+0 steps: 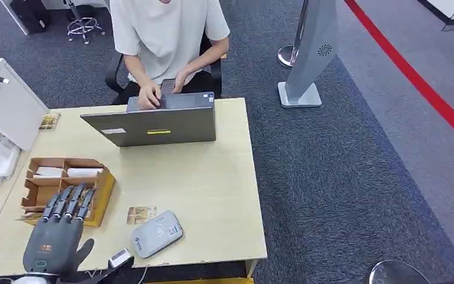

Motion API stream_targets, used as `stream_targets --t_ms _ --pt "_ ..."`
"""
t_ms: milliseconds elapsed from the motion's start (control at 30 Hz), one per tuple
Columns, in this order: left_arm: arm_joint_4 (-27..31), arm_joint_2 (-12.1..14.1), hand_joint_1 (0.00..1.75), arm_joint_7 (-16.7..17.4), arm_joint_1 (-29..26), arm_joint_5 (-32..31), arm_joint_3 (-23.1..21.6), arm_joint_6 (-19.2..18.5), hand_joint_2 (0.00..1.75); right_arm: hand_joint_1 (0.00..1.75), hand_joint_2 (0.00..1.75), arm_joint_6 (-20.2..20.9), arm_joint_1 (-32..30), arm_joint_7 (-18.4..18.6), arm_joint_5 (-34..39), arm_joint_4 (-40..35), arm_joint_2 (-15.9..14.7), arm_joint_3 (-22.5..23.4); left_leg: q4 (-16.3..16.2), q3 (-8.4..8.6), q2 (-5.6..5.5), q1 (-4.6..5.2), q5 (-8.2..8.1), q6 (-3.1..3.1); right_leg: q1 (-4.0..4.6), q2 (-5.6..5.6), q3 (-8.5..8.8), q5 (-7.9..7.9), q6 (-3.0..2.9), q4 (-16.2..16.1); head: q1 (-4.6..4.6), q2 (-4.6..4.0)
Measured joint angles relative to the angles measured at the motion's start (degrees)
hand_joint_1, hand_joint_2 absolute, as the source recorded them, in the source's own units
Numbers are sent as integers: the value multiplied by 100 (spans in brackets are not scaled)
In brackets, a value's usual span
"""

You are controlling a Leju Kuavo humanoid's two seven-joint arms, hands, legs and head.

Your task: Pass the card to the sensor for recognition and then transmit it.

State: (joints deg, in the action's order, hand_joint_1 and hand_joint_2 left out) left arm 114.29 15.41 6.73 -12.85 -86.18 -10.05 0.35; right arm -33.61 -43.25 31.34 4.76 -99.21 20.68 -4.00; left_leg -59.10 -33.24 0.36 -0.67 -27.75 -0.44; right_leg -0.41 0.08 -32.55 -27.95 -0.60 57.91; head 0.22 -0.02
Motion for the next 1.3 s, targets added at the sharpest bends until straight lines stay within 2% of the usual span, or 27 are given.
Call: stream_targets --t_ms 267,667,867,1067,1300 --pt "-455 -146 0 205 13 -2 476 28 175 0 175 124 -197 2 -181 -349 0 -201 0 0 0 0 0 0 0 0 0 0 0 0 0 0" --pt "-776 -183 0 328 32 -2 756 61 175 0 175 188 -290 44 -286 -513 0 -293 0 0 0 1 0 0 0 0 -1 0 0 0 0 2" --pt "-984 -177 0 516 116 -2 817 88 175 0 175 310 -325 70 -365 -583 0 -299 0 0 -1 0 0 0 0 0 0 0 0 0 0 0" --pt "-1398 -52 0 883 237 -2 957 192 175 0 175 363 -359 92 -400 -638 0 -302 0 0 0 0 0 0 0 0 0 0 0 0 0 0" --pt "-1786 131 0 1038 305 -2 1226 328 175 0 175 310 -359 188 -369 -638 -2 -275 0 0 0 -1 0 0 1 0 0 0 0 0 0 0"
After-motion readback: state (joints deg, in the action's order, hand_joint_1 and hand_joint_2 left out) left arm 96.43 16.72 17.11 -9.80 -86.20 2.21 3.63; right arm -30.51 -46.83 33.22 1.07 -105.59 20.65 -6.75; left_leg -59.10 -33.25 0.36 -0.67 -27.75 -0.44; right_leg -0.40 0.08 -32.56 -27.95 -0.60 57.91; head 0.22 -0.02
